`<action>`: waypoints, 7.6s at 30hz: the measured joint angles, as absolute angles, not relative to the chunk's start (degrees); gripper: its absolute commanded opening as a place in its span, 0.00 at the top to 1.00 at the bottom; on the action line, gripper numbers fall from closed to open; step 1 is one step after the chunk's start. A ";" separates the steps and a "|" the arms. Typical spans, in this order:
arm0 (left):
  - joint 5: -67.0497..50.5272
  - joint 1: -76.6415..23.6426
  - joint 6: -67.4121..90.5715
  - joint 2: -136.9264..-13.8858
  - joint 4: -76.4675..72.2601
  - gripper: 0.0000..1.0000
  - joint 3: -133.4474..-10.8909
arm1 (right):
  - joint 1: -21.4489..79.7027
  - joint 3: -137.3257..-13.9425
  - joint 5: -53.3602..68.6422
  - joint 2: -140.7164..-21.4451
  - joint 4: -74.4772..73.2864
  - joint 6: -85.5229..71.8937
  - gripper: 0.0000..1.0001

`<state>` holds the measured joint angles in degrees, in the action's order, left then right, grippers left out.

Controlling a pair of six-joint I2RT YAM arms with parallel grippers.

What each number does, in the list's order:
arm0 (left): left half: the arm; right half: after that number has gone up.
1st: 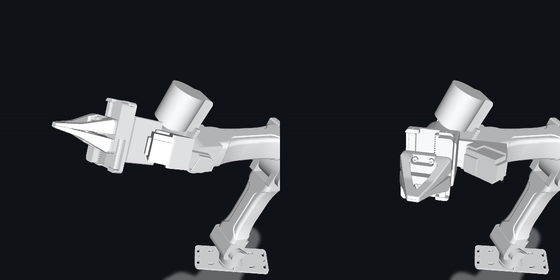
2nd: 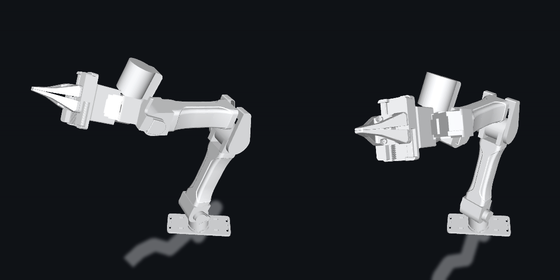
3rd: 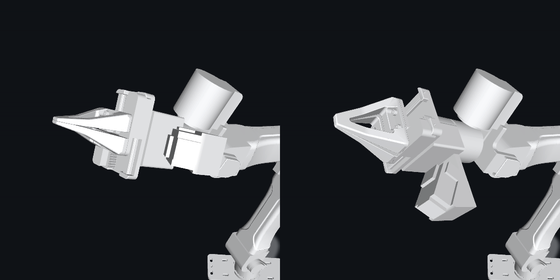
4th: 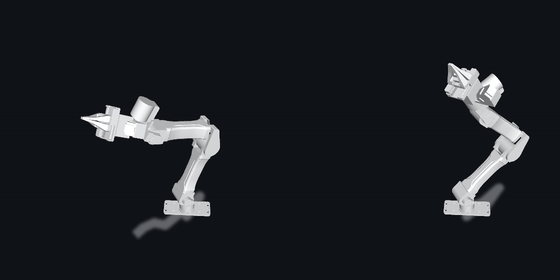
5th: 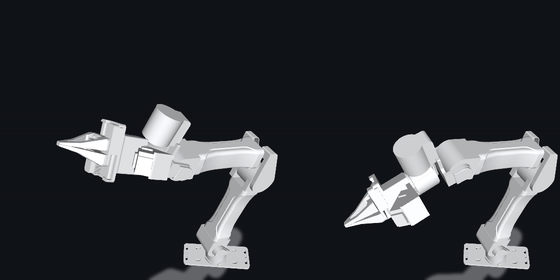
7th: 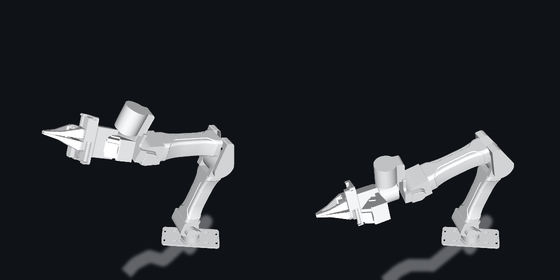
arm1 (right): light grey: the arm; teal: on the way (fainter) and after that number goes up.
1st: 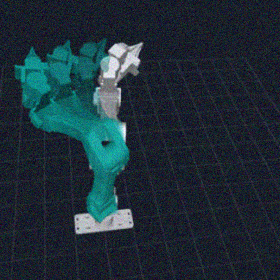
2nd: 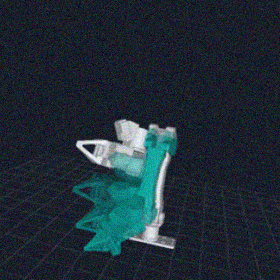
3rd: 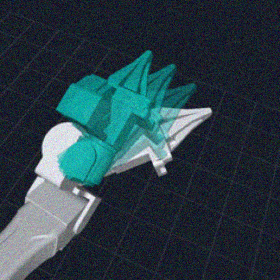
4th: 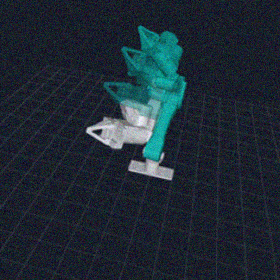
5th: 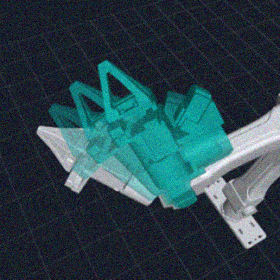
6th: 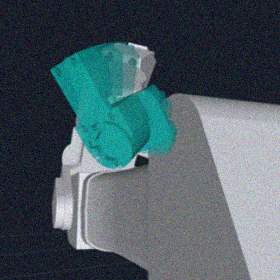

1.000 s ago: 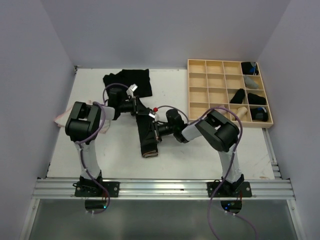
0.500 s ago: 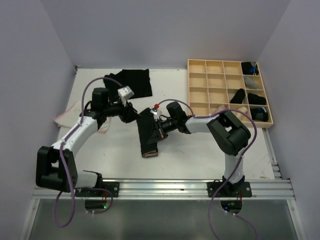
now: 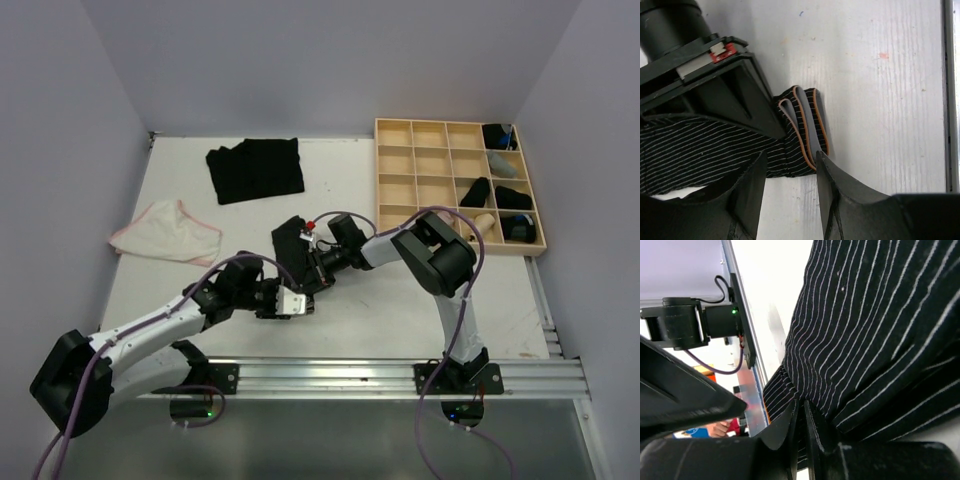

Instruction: Roll the underwear

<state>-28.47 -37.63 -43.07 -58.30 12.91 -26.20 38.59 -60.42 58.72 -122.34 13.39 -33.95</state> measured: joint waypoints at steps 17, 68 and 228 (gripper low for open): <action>-16.95 -49.87 -49.15 -64.90 5.89 0.46 -21.63 | 38.46 -61.60 59.94 -123.46 11.77 -33.93 0.89; -54.28 -27.66 -50.83 -111.61 52.56 1.00 -65.34 | 33.21 -50.22 37.28 -66.35 -30.22 28.60 0.58; -55.66 -22.63 -60.55 -131.35 81.25 0.89 -80.20 | 55.05 -63.59 30.04 -95.53 -20.51 36.77 0.42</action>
<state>-55.66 -22.63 -60.55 -131.35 81.25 -80.20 55.05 -63.59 30.04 -95.53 -20.51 36.77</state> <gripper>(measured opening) 0.105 0.570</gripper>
